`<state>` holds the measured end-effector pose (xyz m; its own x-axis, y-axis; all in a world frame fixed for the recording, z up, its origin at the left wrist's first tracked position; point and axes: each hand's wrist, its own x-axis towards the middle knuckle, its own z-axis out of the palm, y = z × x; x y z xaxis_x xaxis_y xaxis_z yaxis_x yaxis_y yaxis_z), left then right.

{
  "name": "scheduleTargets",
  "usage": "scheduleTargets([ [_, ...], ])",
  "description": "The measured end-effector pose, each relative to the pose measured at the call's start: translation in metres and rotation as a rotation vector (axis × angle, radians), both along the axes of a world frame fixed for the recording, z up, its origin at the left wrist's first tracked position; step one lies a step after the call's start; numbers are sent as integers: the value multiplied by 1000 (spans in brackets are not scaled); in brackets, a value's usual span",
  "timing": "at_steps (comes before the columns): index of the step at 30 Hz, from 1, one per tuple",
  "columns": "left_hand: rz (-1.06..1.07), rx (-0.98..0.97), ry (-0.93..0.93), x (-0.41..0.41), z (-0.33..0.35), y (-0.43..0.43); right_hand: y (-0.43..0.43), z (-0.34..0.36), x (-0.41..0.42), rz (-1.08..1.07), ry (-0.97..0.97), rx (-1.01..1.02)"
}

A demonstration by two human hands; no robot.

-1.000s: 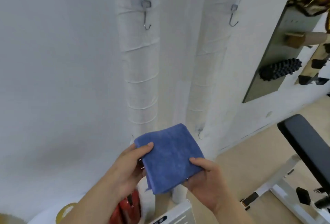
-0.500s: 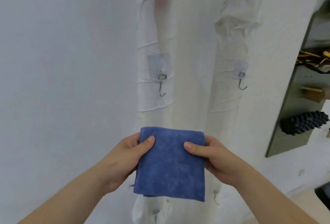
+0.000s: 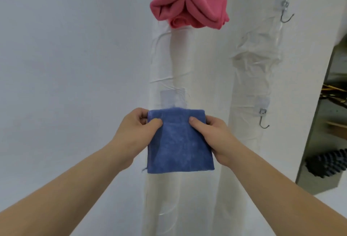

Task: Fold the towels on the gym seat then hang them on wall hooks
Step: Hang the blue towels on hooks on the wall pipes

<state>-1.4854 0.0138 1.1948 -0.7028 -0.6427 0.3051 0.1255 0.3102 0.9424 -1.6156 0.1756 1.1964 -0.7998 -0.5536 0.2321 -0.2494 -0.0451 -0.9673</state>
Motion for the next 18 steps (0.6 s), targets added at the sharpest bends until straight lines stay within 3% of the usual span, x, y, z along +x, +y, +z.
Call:
scheduleTargets([
  [6,14,28,-65,-6,-20,4,-5,-12,-2,-1,-210,147],
  [8,60,-57,-79,-8,-16,3,-7,-10,-3,-110,-52,182],
  [10,164,-305,-63,-6,-11,1,-6,-8,-2,-285,278,172],
  [13,151,-757,-7,2,-1,2,1,-4,5,-205,744,133],
  [15,81,-943,7,5,1,2,7,-2,8,-84,824,214],
  [18,40,-926,-16,13,0,4,18,7,9,36,750,368],
])
